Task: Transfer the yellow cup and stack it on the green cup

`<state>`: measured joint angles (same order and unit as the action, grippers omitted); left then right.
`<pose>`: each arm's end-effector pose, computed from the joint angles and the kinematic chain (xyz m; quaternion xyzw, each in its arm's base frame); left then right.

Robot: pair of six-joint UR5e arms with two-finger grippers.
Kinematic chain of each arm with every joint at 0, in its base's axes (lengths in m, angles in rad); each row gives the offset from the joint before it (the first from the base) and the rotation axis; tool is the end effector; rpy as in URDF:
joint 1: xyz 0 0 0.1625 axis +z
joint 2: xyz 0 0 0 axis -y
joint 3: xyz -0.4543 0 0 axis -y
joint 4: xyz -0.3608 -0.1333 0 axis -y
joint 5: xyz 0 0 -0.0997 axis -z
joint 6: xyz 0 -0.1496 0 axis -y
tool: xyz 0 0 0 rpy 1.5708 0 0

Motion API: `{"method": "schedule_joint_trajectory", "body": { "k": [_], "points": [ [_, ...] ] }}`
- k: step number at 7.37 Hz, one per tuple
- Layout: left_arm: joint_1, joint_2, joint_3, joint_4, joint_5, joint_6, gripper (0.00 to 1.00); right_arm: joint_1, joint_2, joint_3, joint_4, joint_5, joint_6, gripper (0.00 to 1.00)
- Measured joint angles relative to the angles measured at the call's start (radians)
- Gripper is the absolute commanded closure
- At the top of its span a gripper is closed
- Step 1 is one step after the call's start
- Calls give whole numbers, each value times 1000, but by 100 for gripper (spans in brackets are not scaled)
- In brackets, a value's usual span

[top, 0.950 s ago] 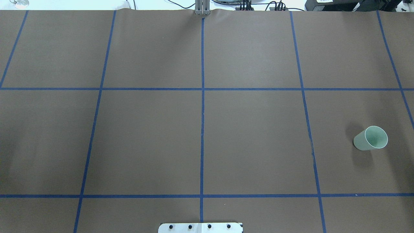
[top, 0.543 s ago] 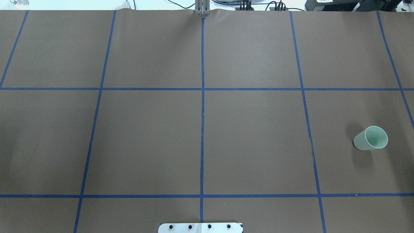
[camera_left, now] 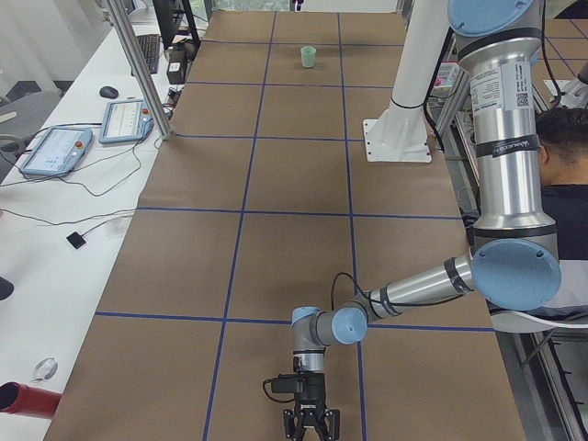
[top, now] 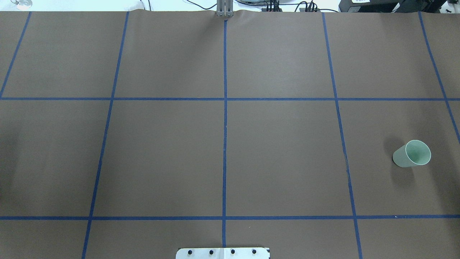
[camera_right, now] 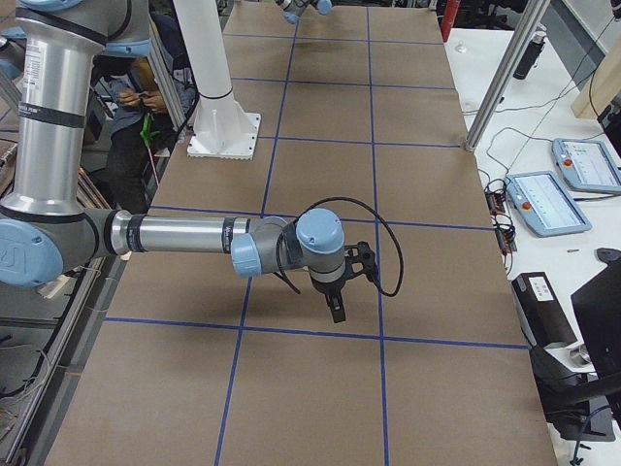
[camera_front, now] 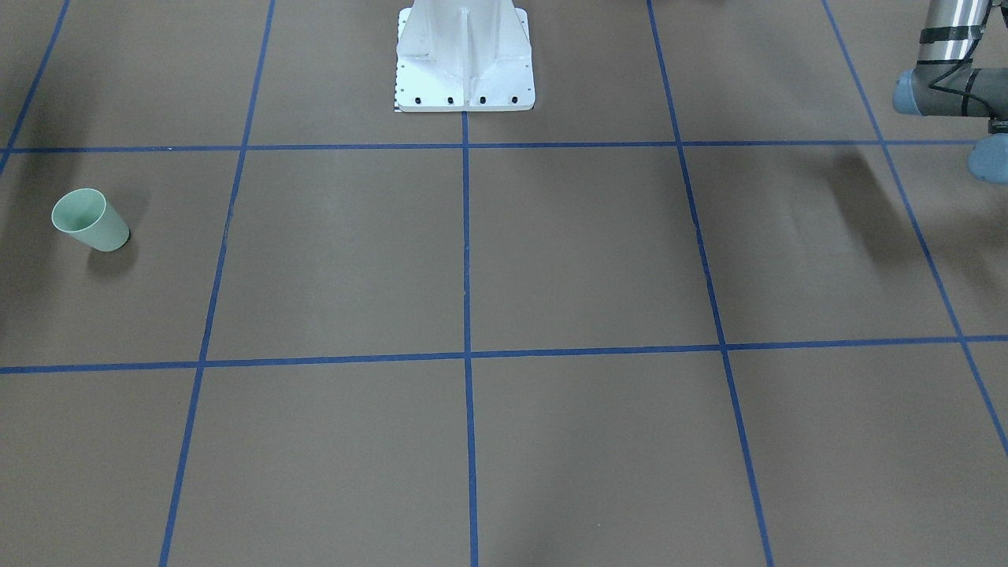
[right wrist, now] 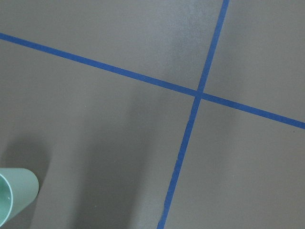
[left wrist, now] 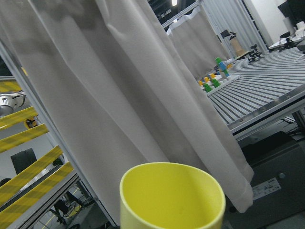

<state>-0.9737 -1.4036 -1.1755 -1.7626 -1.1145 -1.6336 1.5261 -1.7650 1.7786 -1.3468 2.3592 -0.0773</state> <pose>-0.0108 -0.3385 0.9642 0.1207 -0.2590 -0.4381 0.8523 0.0095 -0.3956 0.6824 0.1156 -0.3795 -0.1013 0.9123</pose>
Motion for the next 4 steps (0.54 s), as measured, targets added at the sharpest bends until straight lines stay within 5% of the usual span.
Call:
{"method": "schedule_joint_trajectory", "body": {
  "k": [4],
  "points": [
    [-204,-50,-2,-560,35,460,72,1,-1,4,0,8,51,0]
  ]
}}
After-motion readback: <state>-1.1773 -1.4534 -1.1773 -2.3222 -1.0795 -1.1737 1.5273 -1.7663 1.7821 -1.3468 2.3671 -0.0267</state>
